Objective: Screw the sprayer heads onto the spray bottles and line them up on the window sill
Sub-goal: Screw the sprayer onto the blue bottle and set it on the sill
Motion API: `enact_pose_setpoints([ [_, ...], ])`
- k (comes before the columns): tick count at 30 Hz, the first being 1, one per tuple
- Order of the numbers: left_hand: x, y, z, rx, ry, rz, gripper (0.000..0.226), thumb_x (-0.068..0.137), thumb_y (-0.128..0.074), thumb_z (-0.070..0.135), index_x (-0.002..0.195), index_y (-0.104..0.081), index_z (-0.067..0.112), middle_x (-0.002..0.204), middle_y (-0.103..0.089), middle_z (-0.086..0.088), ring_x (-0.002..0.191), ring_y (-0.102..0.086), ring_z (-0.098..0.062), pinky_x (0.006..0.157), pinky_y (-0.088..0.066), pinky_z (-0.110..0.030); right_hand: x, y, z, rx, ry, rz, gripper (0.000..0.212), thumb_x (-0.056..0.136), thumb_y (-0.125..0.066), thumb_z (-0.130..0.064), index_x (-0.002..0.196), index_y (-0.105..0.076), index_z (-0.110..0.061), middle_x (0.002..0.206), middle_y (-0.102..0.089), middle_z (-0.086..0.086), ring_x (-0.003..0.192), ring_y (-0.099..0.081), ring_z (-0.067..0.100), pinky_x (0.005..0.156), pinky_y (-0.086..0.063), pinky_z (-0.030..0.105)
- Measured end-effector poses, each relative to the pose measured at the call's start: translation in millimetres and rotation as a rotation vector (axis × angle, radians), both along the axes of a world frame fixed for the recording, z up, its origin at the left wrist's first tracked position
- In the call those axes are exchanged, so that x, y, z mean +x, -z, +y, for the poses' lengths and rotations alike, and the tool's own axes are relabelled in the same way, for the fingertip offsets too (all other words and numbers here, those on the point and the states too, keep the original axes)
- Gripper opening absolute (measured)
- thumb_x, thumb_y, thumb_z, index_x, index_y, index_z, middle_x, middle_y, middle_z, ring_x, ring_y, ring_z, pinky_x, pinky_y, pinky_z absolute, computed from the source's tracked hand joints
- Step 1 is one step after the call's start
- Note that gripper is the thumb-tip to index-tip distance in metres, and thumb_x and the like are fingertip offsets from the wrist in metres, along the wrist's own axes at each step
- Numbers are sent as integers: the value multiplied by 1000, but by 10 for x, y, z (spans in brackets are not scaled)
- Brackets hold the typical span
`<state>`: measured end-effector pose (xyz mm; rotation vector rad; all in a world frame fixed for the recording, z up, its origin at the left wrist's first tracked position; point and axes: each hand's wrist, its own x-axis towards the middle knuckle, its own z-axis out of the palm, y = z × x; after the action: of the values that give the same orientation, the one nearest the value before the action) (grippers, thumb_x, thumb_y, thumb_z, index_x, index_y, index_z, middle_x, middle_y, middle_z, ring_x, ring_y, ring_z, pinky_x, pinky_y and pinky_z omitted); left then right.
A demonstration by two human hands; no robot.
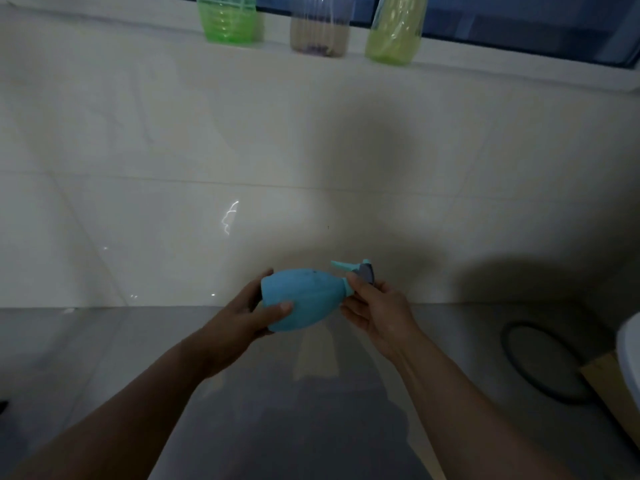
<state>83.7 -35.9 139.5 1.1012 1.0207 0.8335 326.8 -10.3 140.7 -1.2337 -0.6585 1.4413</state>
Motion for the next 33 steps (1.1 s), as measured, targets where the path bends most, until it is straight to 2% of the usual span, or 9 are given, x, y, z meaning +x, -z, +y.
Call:
enact_pose_setpoints([
  [4, 20, -32, -15, 226, -46, 73, 106, 78, -84, 10, 157, -21, 45, 148, -48, 10, 123, -60, -5, 88, -58, -25, -46, -79, 24, -12, 36, 73, 31, 86, -77, -16, 110, -62, -5, 92, -72, 13, 75, -67, 18, 69, -58, 32],
  [7, 55, -102, 21, 45, -90, -116, 88, 84, -75, 39, 157, -26, 39, 145, -55, 1, 122, -65, -16, 92, -59, -32, -59, -217, 75, 91, 59, 83, 23, 88, -73, -12, 108, -63, -7, 96, -73, 11, 77, -70, 16, 69, -58, 29],
  [9, 83, -208, 39, -131, -44, -220, 68, 86, -65, 55, 145, -52, 24, 136, -67, -5, 115, -70, -23, 86, -61, -35, -69, -332, 76, 145, 36, 20, 22, 90, -72, -13, 110, -65, -8, 99, -74, 11, 81, -73, 16, 73, -58, 29],
  [14, 124, -254, -31, -19, -51, -232, 55, 88, -73, 42, 136, -60, 17, 130, -71, -8, 117, -69, -27, 88, -60, -37, -77, -600, 4, 198, 69, -123, 21, 88, -74, -12, 108, -70, -9, 94, -77, 8, 78, -75, 14, 76, -62, 29],
  [19, 505, -322, -15, 122, -228, -335, 70, 73, -87, 38, 133, -60, 15, 127, -71, -14, 115, -69, -34, 91, -59, -50, -177, -991, -16, 181, 61, -70, 49, 80, -83, -25, 123, -61, -19, 112, -74, 12, 99, -74, 30, 82, -61, 43],
  [22, 871, -566, 134, 233, -376, -383, 78, 59, -92, 36, 127, -60, 14, 121, -72, -14, 113, -69, -35, 95, -55, -59, -262, -1279, -41, 201, -31, -209, 81, 51, -94, -48, 121, -60, -25, 106, -77, 0, 90, -77, 23, 77, -63, 49],
  [26, 1215, -1068, 405, 412, -299, -311, 67, 68, -93, 27, 125, -58, 24, 120, -74, -5, 109, -72, -19, 84, -62, -34, -19, -1756, 20, 291, 62, -515, 94, 46, -91, -51, 131, -52, -39, 114, -69, -2, 96, -72, 22, 69, -62, 37],
  [31, 1590, -1756, 827, 627, -221, 65, 75, 77, -84, 34, 144, -50, 29, 136, -50, 1, 120, -56, -12, 94, -57, -28, 487, -2416, 328, 437, 130, -769, 99, 58, -91, -41, 143, -39, -40, 124, -60, -1, 107, -64, 21, 84, -60, 47],
  [33, 1741, -2050, 1008, 717, -258, 233, 87, 80, -84, 33, 153, -37, 28, 136, -42, 2, 122, -49, -13, 102, -52, -35, 624, -2658, 523, 481, 210, -814, 104, 58, -91, -42, 144, -33, -39, 125, -58, 0, 109, -62, 23, 85, -59, 49],
])
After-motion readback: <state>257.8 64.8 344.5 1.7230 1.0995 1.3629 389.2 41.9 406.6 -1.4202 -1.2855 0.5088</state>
